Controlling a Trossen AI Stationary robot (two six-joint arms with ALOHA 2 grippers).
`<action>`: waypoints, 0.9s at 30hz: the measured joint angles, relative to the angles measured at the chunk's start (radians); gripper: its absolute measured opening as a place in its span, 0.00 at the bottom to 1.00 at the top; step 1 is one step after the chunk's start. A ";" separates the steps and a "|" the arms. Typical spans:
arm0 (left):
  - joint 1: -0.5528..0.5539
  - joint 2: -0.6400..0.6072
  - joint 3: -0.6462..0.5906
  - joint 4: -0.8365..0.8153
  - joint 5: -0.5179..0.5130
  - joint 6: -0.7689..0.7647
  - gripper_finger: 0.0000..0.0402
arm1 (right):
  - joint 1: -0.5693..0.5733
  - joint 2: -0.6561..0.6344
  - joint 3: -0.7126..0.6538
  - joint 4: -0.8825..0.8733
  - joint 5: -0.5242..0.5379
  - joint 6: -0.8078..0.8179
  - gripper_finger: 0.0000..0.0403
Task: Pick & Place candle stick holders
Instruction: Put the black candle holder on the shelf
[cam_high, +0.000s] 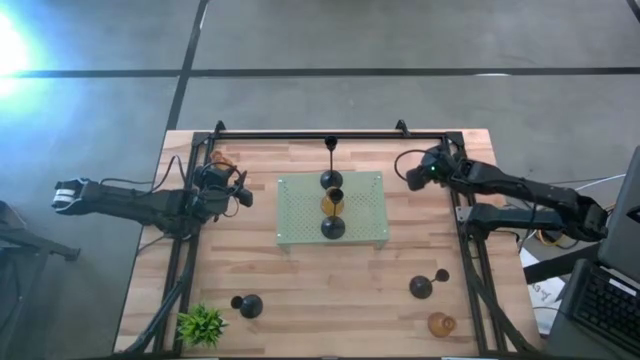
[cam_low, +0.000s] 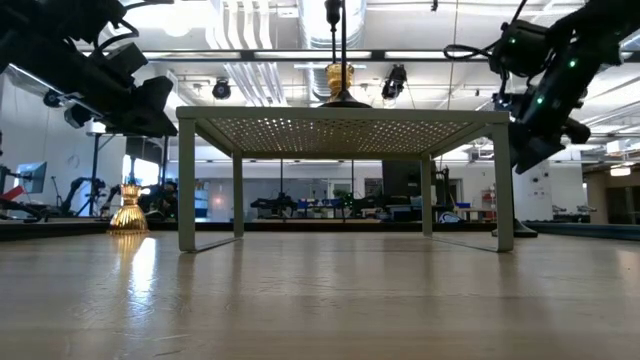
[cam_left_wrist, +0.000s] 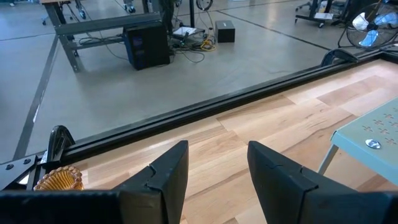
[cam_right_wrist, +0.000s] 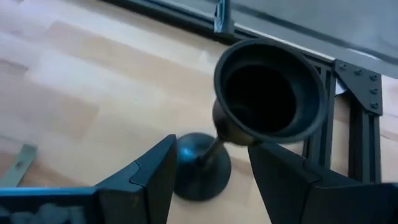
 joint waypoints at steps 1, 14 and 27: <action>0.000 0.000 0.000 0.000 0.000 0.000 0.42 | 0.000 0.000 -0.015 0.027 0.012 0.000 0.47; 0.000 0.000 0.000 0.000 0.000 0.009 0.42 | 0.000 0.000 -0.066 0.094 0.082 -0.018 0.28; 0.000 0.000 0.000 0.000 0.000 0.015 0.42 | 0.000 -0.016 0.051 0.032 0.055 -0.138 0.03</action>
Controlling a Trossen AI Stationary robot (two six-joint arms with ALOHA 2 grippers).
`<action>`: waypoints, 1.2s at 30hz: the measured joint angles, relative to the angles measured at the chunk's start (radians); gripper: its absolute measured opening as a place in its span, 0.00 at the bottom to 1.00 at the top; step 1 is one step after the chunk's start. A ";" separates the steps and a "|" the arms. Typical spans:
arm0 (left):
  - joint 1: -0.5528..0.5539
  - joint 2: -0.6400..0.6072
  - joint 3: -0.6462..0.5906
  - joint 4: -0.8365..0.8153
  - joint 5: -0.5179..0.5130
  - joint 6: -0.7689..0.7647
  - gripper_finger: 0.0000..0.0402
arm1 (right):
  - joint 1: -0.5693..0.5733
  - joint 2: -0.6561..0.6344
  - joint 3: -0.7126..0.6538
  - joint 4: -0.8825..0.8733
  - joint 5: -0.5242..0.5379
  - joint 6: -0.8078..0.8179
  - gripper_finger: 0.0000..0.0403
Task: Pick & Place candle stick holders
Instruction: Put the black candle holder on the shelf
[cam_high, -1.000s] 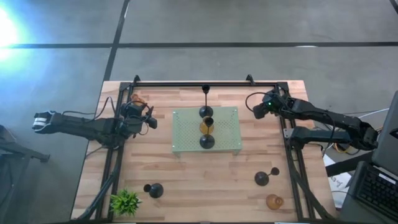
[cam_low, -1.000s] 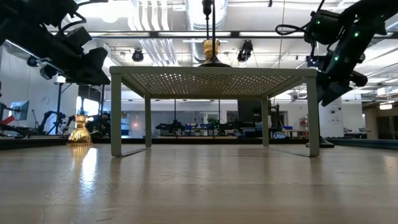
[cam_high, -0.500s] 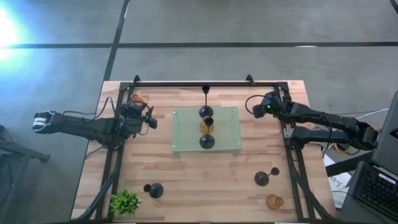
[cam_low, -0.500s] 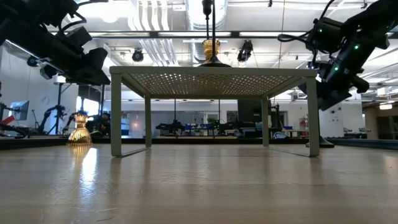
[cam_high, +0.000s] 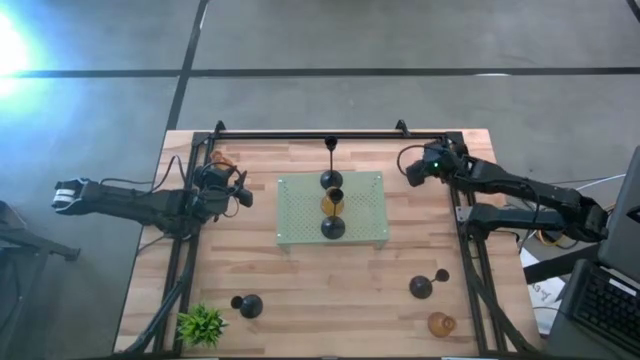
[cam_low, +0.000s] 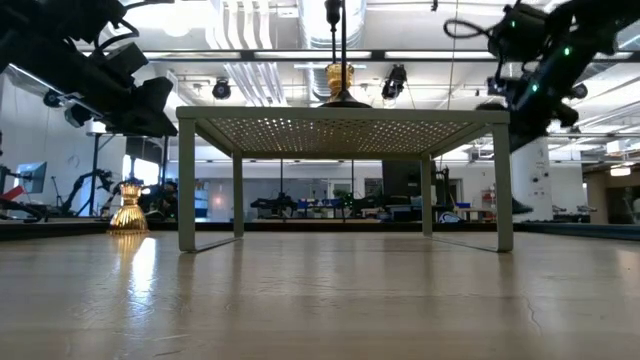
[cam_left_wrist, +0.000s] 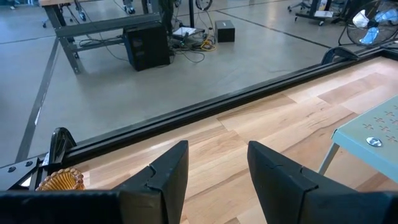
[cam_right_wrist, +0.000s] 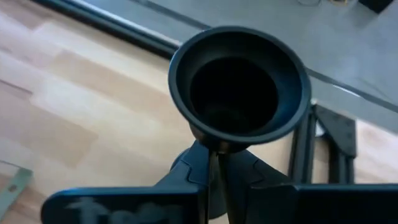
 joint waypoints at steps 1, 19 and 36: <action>0.000 0.000 0.000 0.000 0.000 0.000 0.42 | 0.000 -0.003 0.025 -0.023 -0.002 -0.014 0.03; 0.000 0.000 0.000 0.001 0.000 -0.002 0.42 | 0.007 -0.076 0.363 -0.133 -0.294 -0.206 0.02; 0.000 0.000 0.000 0.004 0.000 -0.010 0.42 | 0.245 0.098 0.490 -0.120 -0.370 -0.150 0.03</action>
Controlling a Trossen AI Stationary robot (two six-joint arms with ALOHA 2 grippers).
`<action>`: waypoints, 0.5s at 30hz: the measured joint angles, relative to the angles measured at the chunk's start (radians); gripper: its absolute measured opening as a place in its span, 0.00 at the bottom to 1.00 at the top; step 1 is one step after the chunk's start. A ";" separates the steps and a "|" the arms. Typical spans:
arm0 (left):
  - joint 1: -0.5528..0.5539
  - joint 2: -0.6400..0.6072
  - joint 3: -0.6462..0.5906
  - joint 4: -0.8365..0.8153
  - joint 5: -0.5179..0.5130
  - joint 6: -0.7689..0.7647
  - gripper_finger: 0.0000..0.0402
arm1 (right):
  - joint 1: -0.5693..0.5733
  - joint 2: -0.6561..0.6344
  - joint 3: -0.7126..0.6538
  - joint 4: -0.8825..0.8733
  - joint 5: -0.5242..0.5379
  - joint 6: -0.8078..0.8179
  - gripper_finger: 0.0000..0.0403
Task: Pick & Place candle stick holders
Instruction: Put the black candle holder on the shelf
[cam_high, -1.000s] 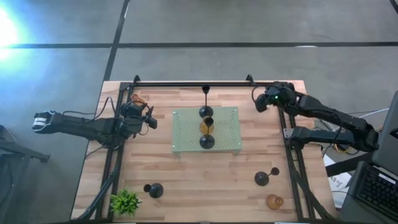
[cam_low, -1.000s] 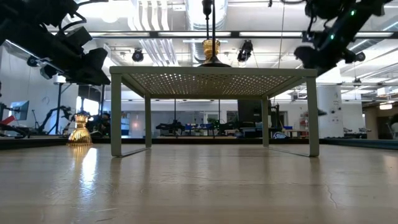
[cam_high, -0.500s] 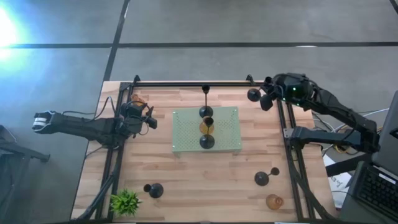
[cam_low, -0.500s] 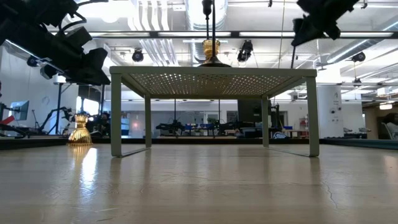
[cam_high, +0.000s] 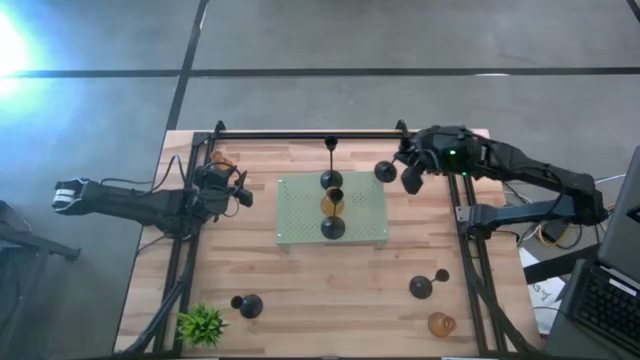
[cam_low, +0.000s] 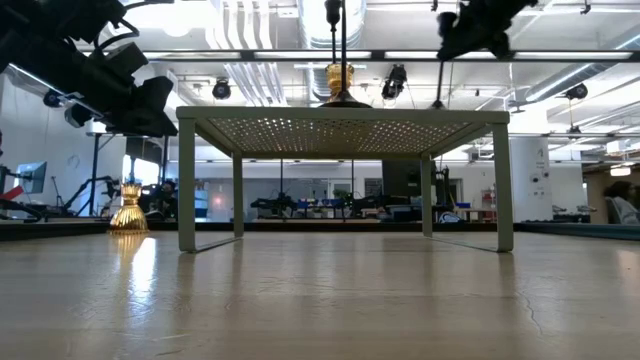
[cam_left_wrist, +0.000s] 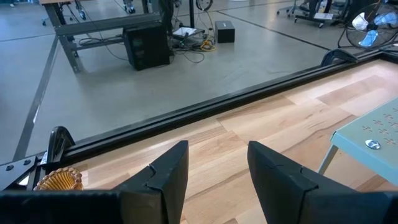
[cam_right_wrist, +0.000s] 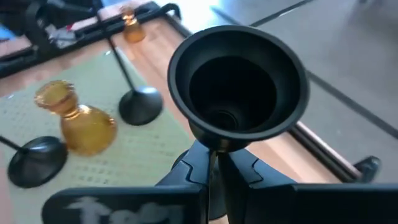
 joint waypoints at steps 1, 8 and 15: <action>0.000 0.000 0.000 0.000 0.000 -0.002 0.42 | 0.005 0.028 0.018 -0.006 -0.004 -0.001 0.03; 0.000 0.000 0.000 -0.001 0.000 0.006 0.42 | 0.027 0.182 0.151 -0.071 -0.098 -0.026 0.03; 0.000 0.000 0.000 -0.003 0.008 0.006 0.42 | 0.058 0.247 0.179 -0.076 -0.098 -0.042 0.03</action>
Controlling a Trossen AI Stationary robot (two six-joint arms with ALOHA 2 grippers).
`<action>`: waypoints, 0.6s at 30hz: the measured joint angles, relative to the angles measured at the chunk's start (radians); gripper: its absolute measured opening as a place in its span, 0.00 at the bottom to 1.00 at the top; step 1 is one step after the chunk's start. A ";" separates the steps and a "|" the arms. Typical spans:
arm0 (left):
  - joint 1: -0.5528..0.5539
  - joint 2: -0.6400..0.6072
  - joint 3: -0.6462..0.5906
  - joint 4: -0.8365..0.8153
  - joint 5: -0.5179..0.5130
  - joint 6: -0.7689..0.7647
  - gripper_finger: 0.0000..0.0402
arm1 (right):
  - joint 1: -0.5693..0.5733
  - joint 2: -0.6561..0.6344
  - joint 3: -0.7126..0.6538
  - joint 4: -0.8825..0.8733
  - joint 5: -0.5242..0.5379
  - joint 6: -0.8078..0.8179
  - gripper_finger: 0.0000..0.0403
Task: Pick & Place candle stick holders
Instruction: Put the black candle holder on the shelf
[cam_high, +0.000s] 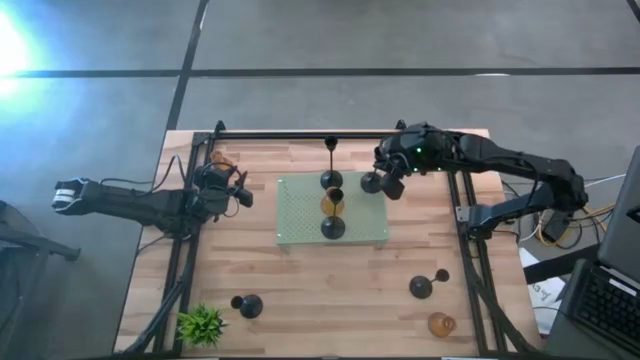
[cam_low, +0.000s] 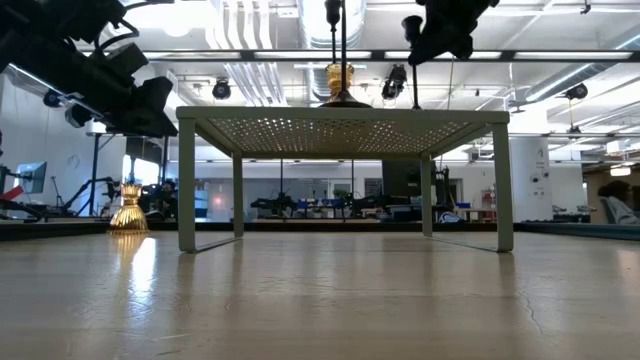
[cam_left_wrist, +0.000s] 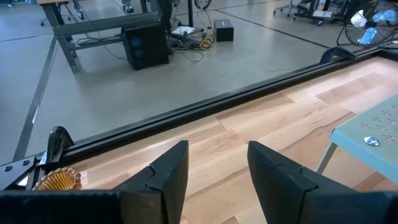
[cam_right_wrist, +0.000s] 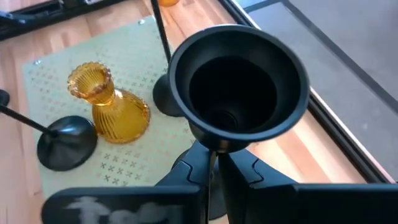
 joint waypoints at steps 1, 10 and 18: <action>0.000 0.000 0.000 0.000 0.002 0.000 0.42 | 0.006 0.000 -0.001 0.000 0.000 0.000 0.03; 0.000 0.000 0.000 0.000 0.003 0.005 0.42 | 0.071 -0.033 -0.027 -0.002 0.016 0.032 0.03; 0.000 0.000 0.000 0.000 0.017 0.005 0.42 | 0.085 -0.035 -0.032 -0.007 0.037 0.050 0.03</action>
